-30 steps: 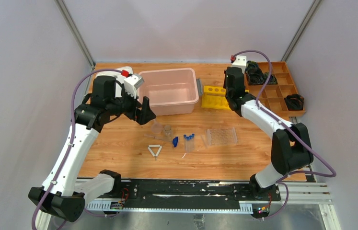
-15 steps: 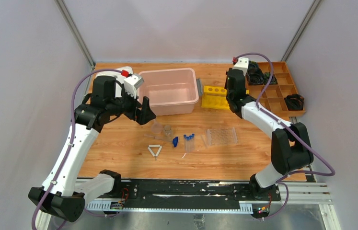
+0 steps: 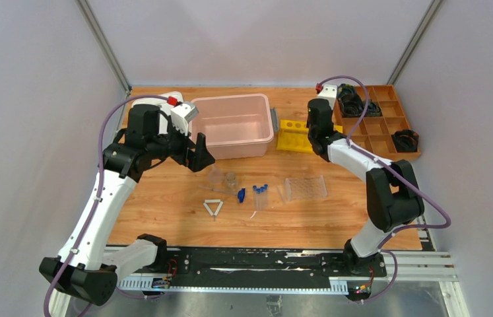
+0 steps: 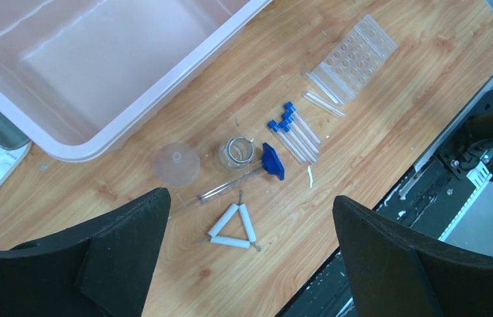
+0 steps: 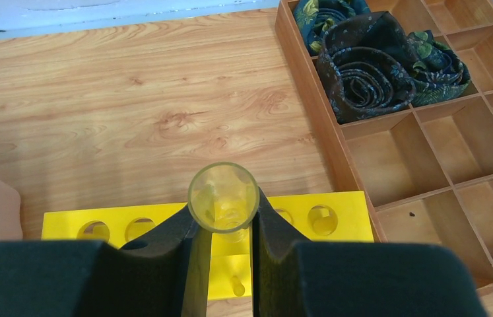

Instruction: Organize the chemistry lab equipment

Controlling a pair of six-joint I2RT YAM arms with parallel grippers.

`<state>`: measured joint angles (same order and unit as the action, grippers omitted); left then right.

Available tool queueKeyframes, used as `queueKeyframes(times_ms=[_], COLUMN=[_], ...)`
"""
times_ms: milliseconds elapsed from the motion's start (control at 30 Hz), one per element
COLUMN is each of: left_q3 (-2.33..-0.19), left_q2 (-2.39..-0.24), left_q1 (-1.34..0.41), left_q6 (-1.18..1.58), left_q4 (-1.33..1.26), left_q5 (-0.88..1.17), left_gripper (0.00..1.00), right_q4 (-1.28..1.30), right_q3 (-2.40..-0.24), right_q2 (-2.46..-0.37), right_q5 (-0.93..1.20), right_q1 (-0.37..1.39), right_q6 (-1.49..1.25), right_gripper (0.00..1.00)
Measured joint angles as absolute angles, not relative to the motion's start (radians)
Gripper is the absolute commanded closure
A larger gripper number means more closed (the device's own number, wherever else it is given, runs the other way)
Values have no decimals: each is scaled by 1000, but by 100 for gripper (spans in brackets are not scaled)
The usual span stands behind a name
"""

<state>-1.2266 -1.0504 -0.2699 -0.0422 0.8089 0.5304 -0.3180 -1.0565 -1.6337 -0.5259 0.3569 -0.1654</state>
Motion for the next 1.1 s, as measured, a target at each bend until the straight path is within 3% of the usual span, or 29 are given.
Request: queueKeyframes(times_ms=[133, 567, 1100], left_q3=[-1227, -1227, -1229], left_q2=[-1052, -1052, -1035], left_q1=[-270, -270, -270], left_q6=[-43, -53, -52], left_q4=[809, 809, 810], left_q5=[530, 527, 525], left_gripper=[0, 0, 0], right_q4=[-318, -285, -162], right_q3=[-1056, -1056, -1049], right_q2=[-1636, -1675, -1574], right_q5=[-528, -527, -461], right_q1=[357, 357, 357], right_q6=[-169, -199, -236], right_gripper=[93, 60, 40])
